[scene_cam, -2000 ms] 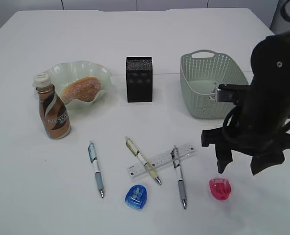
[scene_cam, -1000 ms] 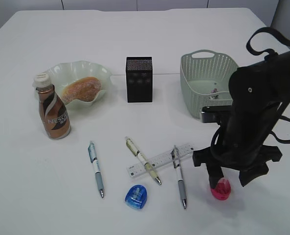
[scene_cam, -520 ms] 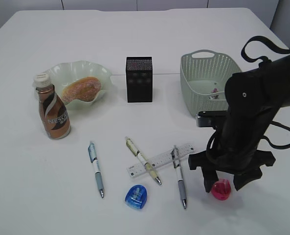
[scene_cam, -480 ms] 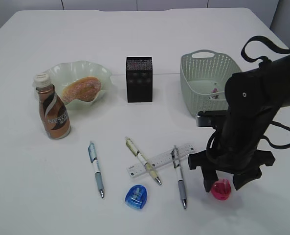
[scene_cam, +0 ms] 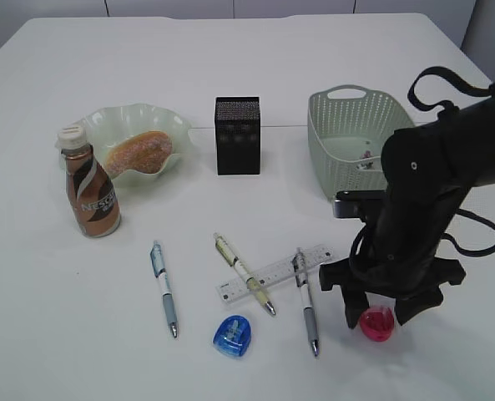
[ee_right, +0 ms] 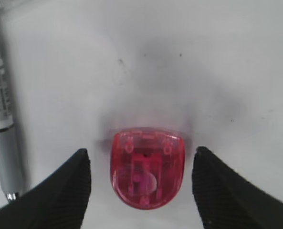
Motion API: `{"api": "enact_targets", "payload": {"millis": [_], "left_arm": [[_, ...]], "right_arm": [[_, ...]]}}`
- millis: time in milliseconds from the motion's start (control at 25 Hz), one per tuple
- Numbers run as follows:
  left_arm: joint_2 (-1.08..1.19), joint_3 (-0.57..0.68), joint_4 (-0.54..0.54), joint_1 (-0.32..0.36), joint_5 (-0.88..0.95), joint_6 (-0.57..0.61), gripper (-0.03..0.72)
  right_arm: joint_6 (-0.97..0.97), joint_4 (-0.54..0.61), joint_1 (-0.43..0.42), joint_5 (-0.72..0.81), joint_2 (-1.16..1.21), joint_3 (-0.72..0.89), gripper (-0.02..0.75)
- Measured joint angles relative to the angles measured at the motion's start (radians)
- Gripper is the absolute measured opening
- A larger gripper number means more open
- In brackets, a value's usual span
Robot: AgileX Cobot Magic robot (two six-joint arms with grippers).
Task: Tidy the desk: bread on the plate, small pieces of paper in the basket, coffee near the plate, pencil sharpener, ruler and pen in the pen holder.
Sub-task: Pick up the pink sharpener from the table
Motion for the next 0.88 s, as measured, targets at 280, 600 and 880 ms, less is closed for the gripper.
{"api": "enact_targets", "payload": {"millis": [280,600,880], "left_arm": [[0.000,0.000,0.000,0.000,0.000,0.000,0.434],[0.000,0.000,0.000,0.000,0.000,0.000,0.434],[0.000,0.000,0.000,0.000,0.000,0.000,0.434]], "right_arm": [[0.000,0.000,0.000,-0.007,0.007,0.000,0.519],[0.000,-0.002,0.000,-0.007,0.007,0.000,0.519],[0.000,-0.008,0.000,-0.007,0.014,0.000,0.519]]}}
